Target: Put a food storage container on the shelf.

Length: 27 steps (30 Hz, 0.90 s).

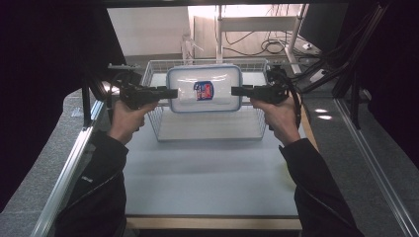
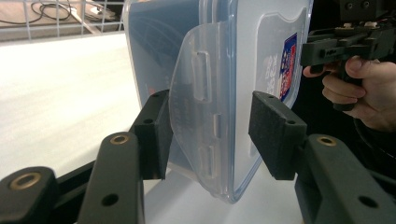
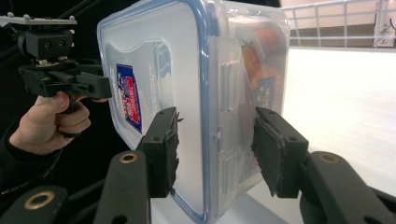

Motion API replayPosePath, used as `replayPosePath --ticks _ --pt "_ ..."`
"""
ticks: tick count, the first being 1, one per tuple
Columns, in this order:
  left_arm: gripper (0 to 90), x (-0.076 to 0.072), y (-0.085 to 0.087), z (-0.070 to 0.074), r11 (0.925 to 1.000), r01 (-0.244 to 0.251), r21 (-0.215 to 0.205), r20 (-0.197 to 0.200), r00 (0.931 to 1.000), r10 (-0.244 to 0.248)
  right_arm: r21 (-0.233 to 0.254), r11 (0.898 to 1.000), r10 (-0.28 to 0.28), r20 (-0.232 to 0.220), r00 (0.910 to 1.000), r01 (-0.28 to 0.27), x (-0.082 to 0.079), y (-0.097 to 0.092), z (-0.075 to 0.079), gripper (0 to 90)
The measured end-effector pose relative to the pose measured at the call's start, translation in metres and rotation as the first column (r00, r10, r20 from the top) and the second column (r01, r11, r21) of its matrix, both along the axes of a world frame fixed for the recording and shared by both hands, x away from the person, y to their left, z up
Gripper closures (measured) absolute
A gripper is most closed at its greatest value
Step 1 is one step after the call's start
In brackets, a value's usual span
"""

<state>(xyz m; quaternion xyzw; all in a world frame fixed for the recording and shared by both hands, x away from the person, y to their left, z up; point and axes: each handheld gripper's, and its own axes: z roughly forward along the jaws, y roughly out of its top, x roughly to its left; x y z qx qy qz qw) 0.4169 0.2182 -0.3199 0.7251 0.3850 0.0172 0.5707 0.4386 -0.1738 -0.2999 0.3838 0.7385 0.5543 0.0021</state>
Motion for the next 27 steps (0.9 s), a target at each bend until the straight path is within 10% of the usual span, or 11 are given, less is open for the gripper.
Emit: replayPosePath --ticks 15,27 --pt "49.1 0.032 -0.008 -0.006 0.9993 -0.037 -0.004 -0.004 0.9993 0.037 0.019 0.999 -0.038 -0.040 0.9985 0.039 0.037 -0.004 -0.007 51.1" --pt "41.4 0.026 -0.019 -0.004 0.9849 -0.124 0.120 0.137 0.9847 0.108 -0.049 0.996 -0.068 0.048 0.9965 0.071 0.036 -0.001 -0.006 48.3"
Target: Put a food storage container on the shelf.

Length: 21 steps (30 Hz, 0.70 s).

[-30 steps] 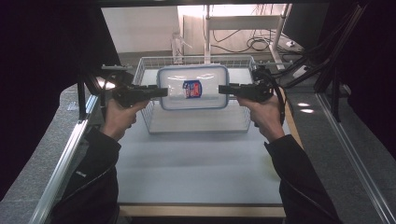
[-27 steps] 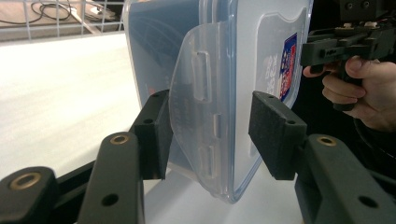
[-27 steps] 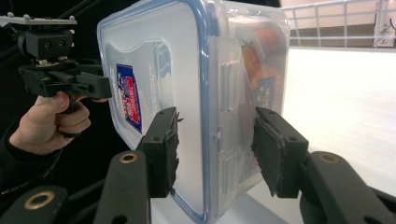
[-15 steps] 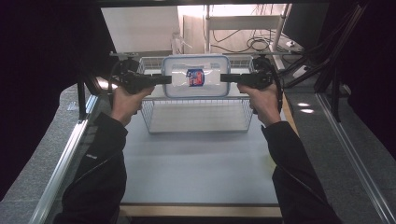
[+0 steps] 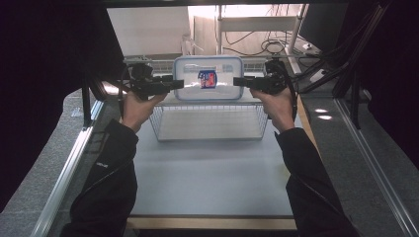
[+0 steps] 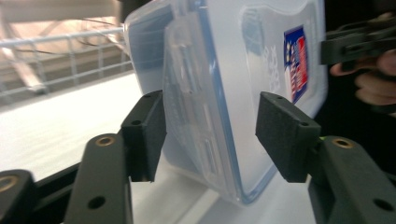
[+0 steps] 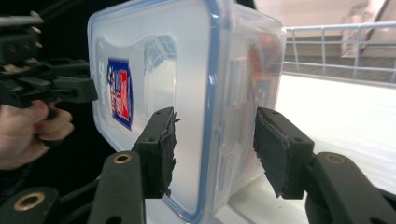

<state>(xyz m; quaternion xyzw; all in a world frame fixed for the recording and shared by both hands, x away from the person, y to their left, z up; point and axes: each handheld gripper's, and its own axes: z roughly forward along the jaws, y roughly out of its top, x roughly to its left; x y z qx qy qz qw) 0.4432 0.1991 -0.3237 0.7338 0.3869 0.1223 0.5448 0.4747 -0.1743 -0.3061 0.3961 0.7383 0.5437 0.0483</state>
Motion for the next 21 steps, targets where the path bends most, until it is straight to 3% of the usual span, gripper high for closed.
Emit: replayPosePath --ticks 5,9,12,15,18,20,21 --pt "43.4 0.003 -0.006 -0.002 0.9983 -0.010 0.058 -0.004 0.9999 0.010 -0.017 1.000 -0.018 0.014 0.9997 0.018 0.001 0.003 -0.001 43.9" --pt "42.2 0.005 -0.005 -0.006 0.9997 -0.002 0.026 -0.018 0.9998 0.002 -0.017 0.999 -0.041 0.019 0.9990 0.042 0.003 0.003 -0.001 45.3" --pt "42.7 0.005 -0.004 -0.006 1.0000 -0.003 -0.004 -0.018 0.9998 0.003 -0.078 0.995 -0.055 0.045 0.9975 0.059 0.004 0.008 -0.001 40.6" --pt "42.9 0.005 -0.004 -0.004 0.9998 -0.020 -0.006 -0.003 0.9998 0.020 -0.093 0.993 -0.068 0.068 0.9953 0.075 0.004 0.012 -0.003 39.5" --pt "42.1 0.003 -0.004 -0.004 0.9998 -0.017 -0.011 0.031 0.9994 0.018 -0.072 0.994 -0.077 0.081 0.9937 0.083 0.004 0.009 -0.004 43.2" --pt "37.0 0.000 -0.006 -0.006 1.0000 -0.001 0.009 0.050 0.9988 0.000 -0.068 0.995 -0.065 0.090 0.9938 0.071 0.003 0.008 -0.003 42.7" --pt "35.5 -0.002 -0.008 -0.007 0.9997 -0.002 0.026 0.057 0.9984 0.001 -0.091 0.994 -0.052 0.093 0.9943 0.060 0.002 0.009 -0.003 41.4"
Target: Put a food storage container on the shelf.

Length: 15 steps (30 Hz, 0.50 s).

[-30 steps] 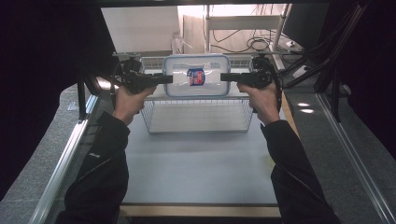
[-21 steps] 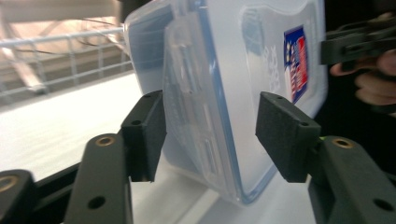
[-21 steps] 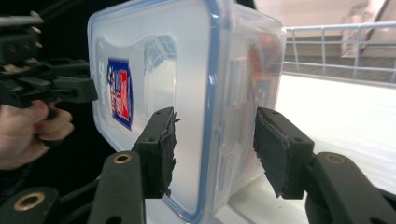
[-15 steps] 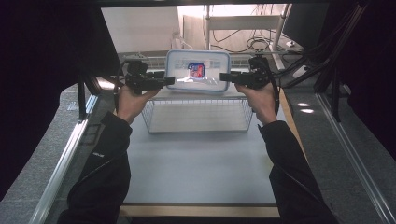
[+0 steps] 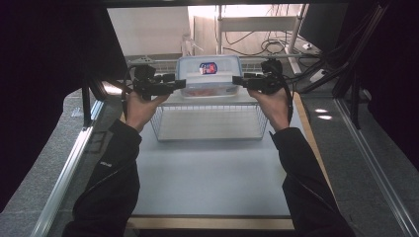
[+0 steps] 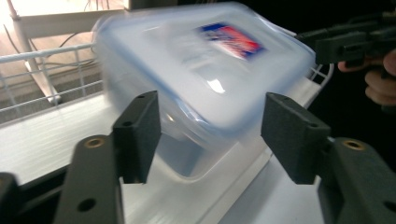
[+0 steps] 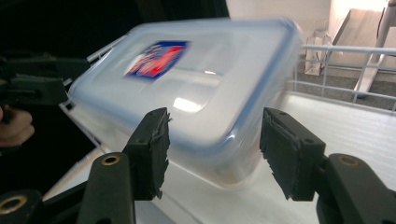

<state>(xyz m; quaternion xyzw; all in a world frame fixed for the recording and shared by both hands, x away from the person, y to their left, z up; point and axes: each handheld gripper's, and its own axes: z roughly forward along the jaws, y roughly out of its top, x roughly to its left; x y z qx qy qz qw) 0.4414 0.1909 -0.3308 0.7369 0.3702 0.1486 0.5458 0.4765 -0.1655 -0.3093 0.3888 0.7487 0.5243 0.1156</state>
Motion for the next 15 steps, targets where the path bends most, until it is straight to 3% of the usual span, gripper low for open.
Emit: replayPosePath --ticks 3,6,8,10,15 --pt "34.0 -0.002 -0.004 -0.005 0.9988 -0.020 0.045 0.011 0.9997 0.020 -0.043 0.999 0.022 0.020 0.9996 -0.021 -0.003 0.003 -0.005 40.4" --pt "38.5 0.000 -0.007 -0.009 0.9956 -0.054 0.077 0.012 0.9985 0.053 -0.072 0.997 0.015 0.008 0.9999 -0.014 -0.003 0.005 -0.014 42.7" --pt "42.9 0.002 -0.008 -0.010 0.9932 -0.061 0.100 0.003 0.9982 0.060 -0.122 0.993 0.002 0.014 0.9999 0.000 -0.002 0.009 -0.019 47.1" --pt "43.4 0.004 -0.009 -0.012 0.9912 -0.069 0.113 0.003 0.9976 0.069 -0.141 0.990 -0.025 0.019 0.9995 0.027 -0.001 0.012 -0.023 52.7" --pt "50.5 0.010 -0.013 -0.016 0.9807 -0.100 0.168 -0.006 0.9948 0.102 -0.133 0.990 -0.048 0.003 0.9988 0.048 0.002 0.013 -0.027 57.9"
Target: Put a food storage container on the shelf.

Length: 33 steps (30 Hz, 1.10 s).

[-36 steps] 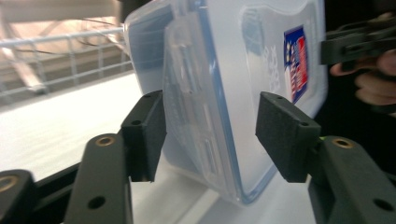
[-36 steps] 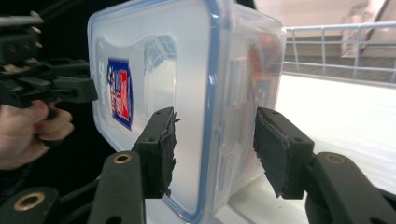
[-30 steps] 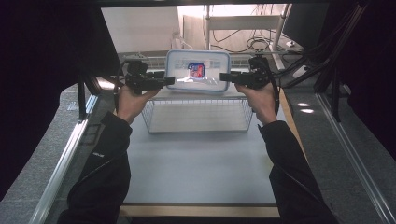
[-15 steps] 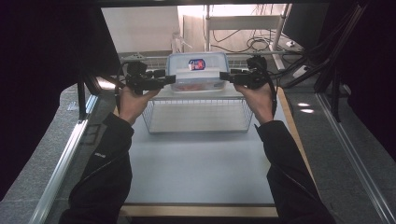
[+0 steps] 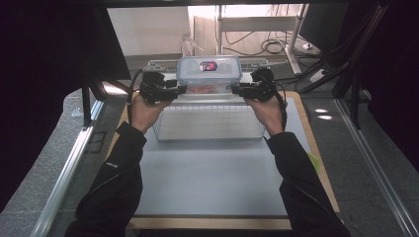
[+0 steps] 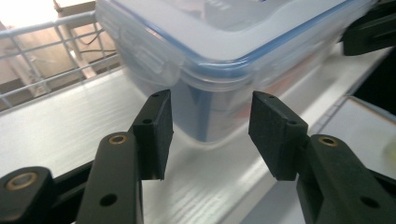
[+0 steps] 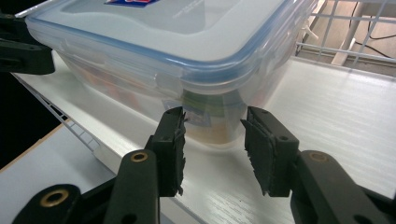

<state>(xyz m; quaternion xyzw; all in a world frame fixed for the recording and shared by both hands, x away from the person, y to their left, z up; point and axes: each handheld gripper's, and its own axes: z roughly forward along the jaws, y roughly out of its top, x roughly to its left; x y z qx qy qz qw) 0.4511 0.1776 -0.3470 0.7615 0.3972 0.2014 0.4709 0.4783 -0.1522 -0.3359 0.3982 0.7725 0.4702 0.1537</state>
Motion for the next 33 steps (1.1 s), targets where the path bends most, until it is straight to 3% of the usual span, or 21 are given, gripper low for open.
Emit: replayPosePath --ticks 6,10,13,15,20,29,33 --pt "47.4 -0.002 -0.005 -0.001 1.0000 0.008 -0.001 0.004 1.0000 -0.008 -0.005 1.000 0.000 0.008 1.0000 0.000 -0.001 0.000 -0.001 54.8" --pt "34.9 -0.014 -0.002 0.001 0.9992 0.029 -0.029 0.033 0.9991 -0.028 -0.011 1.000 0.028 0.004 0.9996 -0.028 -0.007 -0.002 0.000 45.4" --pt "23.8 -0.026 0.001 -0.001 0.9970 0.064 -0.043 0.061 0.9962 -0.062 -0.007 0.998 0.055 0.027 0.9981 -0.055 -0.014 -0.005 0.002 36.1" --pt "19.1 -0.033 0.001 -0.004 0.9950 0.089 -0.045 0.059 0.9945 -0.086 -0.008 0.997 0.076 0.030 0.9967 -0.075 -0.019 -0.006 0.001 32.7" --pt "13.1 -0.053 0.002 -0.009 0.9939 0.110 0.002 0.077 0.9910 -0.110 -0.022 0.993 0.115 0.050 0.9922 -0.114 -0.034 -0.005 -0.002 25.5" --pt "7.9 -0.091 0.005 -0.035 0.9802 0.187 0.064 0.070 0.9789 -0.192 -0.061 0.985 0.164 0.070 0.9839 -0.160 -0.059 -0.007 -0.011 18.5" --pt "5.3 -0.101 0.004 -0.046 0.9756 0.209 0.066 0.064 0.9748 -0.214 -0.077 0.982 0.179 0.070 0.9813 -0.174 -0.069 -0.009 -0.019 15.4"
